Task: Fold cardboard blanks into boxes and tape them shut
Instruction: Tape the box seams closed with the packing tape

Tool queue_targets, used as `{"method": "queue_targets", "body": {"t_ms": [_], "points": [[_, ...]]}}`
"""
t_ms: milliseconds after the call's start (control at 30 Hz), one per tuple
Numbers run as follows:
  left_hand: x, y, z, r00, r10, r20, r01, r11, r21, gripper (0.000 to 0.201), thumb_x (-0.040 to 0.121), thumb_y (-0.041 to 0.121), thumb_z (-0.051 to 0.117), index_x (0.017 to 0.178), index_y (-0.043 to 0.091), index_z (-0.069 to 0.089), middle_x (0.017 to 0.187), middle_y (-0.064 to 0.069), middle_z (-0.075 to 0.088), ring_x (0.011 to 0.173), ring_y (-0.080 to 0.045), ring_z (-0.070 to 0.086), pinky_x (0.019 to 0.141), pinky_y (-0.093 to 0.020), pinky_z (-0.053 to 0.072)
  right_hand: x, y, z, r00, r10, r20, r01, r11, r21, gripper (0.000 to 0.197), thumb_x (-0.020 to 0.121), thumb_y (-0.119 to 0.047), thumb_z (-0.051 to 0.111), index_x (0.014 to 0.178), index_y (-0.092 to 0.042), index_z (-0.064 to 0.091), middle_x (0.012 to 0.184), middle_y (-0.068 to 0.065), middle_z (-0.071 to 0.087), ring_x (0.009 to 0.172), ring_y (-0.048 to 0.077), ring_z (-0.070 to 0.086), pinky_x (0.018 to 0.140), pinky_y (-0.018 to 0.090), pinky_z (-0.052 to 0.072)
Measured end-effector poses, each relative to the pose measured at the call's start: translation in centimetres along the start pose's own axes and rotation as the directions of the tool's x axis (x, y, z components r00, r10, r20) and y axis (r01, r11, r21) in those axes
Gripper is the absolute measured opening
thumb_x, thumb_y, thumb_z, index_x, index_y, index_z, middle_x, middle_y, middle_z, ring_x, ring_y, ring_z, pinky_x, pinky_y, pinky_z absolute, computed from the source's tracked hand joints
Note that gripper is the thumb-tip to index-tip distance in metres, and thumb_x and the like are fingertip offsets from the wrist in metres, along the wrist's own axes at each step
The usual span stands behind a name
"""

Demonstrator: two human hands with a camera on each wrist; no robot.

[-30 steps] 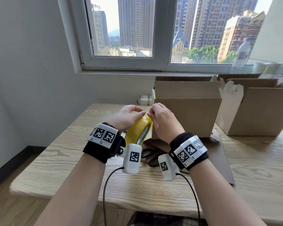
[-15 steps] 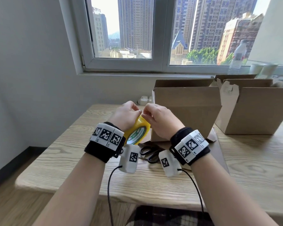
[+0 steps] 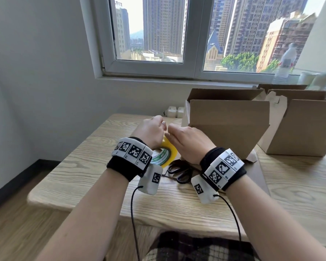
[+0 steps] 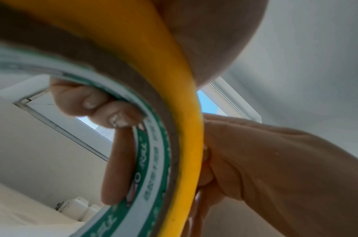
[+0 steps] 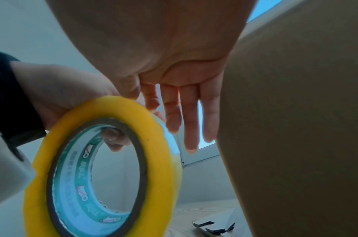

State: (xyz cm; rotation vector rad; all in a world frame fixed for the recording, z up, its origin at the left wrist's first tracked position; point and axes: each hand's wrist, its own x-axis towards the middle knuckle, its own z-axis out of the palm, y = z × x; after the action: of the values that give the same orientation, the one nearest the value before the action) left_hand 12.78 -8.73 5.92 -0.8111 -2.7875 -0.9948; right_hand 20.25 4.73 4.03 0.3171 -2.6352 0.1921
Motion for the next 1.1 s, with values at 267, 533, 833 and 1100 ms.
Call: {"method": "queue_targets", "body": {"t_ms": [267,533,833,1100], "points": [[0.0,0.3,-0.1,0.997,0.068,-0.024,-0.067,0.998,0.019,0.020,0.103,0.022,0.037,0.092,0.022,0.053,0.096,-0.004,0.057,0.094,-0.026,0.053,0.076,-0.031,0.037,0.2,0.6,0.3,0.998,-0.012,-0.069,0.018,0.996,0.084,0.023,0.101,-0.016,0.046,0.085,-0.028,0.035,0.061,-0.006,0.038,0.056,0.026,0.040,0.056,0.033,0.027],[0.4,-1.2,-0.3,0.993,0.105,-0.045,-0.112,0.976,-0.188,0.025,0.102,0.031,0.047,0.091,0.017,0.065,0.090,-0.002,0.064,0.084,-0.018,0.056,0.071,-0.030,0.039,-0.5,3.0,0.6,0.980,0.166,-0.109,-0.113,0.917,0.382,0.029,0.100,-0.013,0.049,0.072,-0.017,0.044,0.059,0.001,0.057,0.048,0.008,0.056,0.053,0.027,0.044],[-2.0,-2.0,-1.1,0.957,0.164,0.240,-0.021,0.864,-0.503,0.045,0.079,0.049,0.070,0.117,0.024,0.064,0.107,-0.007,0.069,0.097,-0.024,0.066,0.089,-0.041,0.053,-1.2,4.7,-0.2,0.939,0.280,-0.202,-0.141,0.845,0.515,0.027,0.102,-0.012,0.046,0.076,-0.004,0.050,0.059,0.002,0.067,0.058,0.012,0.067,0.065,0.028,0.051],[-3.7,0.2,2.0,0.909,0.181,0.376,0.129,0.734,-0.667,0.044,0.077,0.034,0.057,0.115,0.012,0.062,0.104,-0.011,0.063,0.091,-0.020,0.061,0.081,-0.032,0.049,-4.5,8.5,-2.7,0.862,0.448,-0.235,-0.223,0.753,0.619,0.033,0.101,-0.018,0.045,0.069,-0.016,0.054,0.064,-0.002,0.068,0.067,0.023,0.062,0.072,0.038,0.051]]}}
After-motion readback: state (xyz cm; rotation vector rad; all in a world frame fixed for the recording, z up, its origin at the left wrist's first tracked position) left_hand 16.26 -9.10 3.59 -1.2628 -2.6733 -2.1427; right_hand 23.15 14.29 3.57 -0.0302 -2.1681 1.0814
